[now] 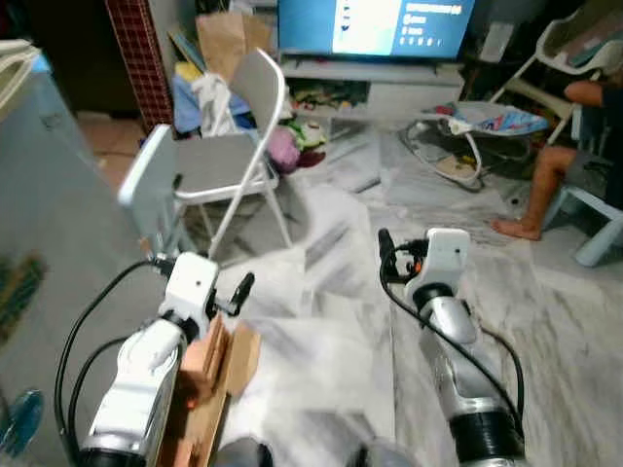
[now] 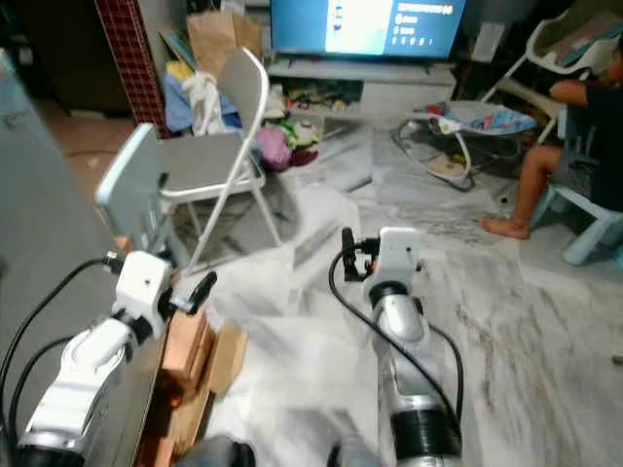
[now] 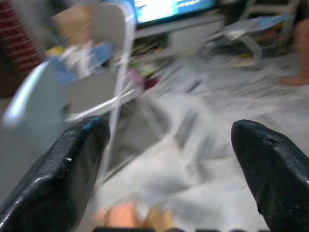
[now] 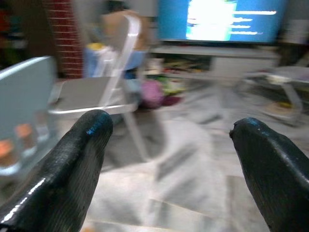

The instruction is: Restocking fridge

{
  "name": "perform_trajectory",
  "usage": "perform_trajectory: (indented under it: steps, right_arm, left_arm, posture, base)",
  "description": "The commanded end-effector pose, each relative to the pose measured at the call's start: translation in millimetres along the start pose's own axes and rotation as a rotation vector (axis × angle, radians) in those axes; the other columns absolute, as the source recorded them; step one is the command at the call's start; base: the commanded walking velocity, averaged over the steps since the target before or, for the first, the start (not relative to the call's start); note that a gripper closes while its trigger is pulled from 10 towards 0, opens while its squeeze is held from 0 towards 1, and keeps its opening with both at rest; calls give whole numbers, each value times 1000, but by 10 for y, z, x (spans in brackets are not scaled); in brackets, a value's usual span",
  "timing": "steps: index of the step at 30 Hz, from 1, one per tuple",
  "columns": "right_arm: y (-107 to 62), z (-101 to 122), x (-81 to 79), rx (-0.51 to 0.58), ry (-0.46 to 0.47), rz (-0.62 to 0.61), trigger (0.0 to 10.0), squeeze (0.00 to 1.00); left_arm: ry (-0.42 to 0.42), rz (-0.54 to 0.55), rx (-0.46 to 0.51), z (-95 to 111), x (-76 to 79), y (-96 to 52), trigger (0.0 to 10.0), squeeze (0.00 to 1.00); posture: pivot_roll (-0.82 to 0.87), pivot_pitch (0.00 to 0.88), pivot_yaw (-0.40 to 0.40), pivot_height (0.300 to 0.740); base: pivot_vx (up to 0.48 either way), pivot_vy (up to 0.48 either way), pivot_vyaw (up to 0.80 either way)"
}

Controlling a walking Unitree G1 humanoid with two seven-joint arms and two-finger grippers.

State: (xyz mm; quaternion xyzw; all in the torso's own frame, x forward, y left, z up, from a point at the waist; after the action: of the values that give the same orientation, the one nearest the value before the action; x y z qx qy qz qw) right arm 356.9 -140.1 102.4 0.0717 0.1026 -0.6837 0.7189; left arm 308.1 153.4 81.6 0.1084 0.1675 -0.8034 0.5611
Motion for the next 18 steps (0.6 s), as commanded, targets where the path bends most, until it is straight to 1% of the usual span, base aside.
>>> perform_trajectory:
  steps: [1,14,18]
  right_arm:
    - [-32,-90,29,-28,-1,-9,10000,0]
    - [-14,-114,0,-37,-8,-4,10000,0]
    - [-11,-129,7,-46,-9,-5,10000,0]
  left_arm:
    - [2,-5,11,21,11,-3,10000,0]
    - [-8,10,24,24,-26,-63,10000,0]
    - [-10,15,19,9,-33,-85,10000,0]
  posture:
    - [140,0,-15,740]
    - [153,0,-30,740]
    - [156,0,-36,740]
  base:
    - [0,0,0]
    - [0,0,0]
    - [0,0,-666]
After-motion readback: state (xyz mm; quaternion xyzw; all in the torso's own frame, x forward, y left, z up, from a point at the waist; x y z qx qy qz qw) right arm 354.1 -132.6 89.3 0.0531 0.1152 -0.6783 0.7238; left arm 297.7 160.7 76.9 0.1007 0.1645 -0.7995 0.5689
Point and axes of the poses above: a point about 5 cm out from each wrist's last joint towards the gripper, its own y axis pointing out of the wrist towards the gripper, its own z axis along the axis of the wrist's last joint, x = y × z, the point moved 5 cm from there along y, pointing out of the wrist towards the gripper, and after that the axes turned 11 degrees about y, right-handed, at the moved point
